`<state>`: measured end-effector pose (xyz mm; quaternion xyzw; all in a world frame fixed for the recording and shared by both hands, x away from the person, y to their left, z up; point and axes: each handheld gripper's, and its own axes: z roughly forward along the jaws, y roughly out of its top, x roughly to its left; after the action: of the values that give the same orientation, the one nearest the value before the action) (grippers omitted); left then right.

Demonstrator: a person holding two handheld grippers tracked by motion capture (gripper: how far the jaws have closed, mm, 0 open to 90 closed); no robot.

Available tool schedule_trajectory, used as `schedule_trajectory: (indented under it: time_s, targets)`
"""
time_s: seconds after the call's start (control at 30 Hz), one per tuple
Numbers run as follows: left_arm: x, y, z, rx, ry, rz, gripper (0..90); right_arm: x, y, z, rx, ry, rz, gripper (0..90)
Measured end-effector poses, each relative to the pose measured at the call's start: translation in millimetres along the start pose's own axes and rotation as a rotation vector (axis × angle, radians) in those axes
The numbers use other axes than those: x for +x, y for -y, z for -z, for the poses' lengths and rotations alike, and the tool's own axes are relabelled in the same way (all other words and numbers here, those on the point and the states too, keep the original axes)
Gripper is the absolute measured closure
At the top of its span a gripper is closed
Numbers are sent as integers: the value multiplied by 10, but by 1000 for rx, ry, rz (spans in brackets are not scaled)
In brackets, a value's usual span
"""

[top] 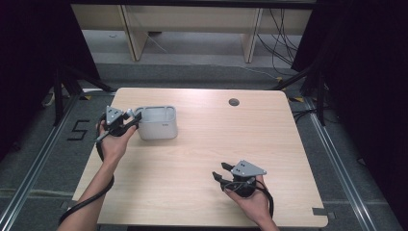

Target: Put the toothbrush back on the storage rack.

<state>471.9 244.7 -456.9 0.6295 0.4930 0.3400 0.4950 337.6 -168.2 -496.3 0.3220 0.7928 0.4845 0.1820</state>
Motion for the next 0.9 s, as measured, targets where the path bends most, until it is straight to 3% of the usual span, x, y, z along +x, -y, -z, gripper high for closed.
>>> schedule_trajectory:
  time_s: [0.2, 0.37, 0.9]
  targets:
    - [-6, 14, 56, 7, 0, 19, 427, 5, -6, 0, 2, -1, -6, 501]
    - [-15, 13, 114, 15, 11, 24, 383, 4, -4, -6, 7, -1, -1, 501]
    - [-12, 101, 355, 28, 18, 50, 370, -10, 4, 3, 3, 3, 0, 500]
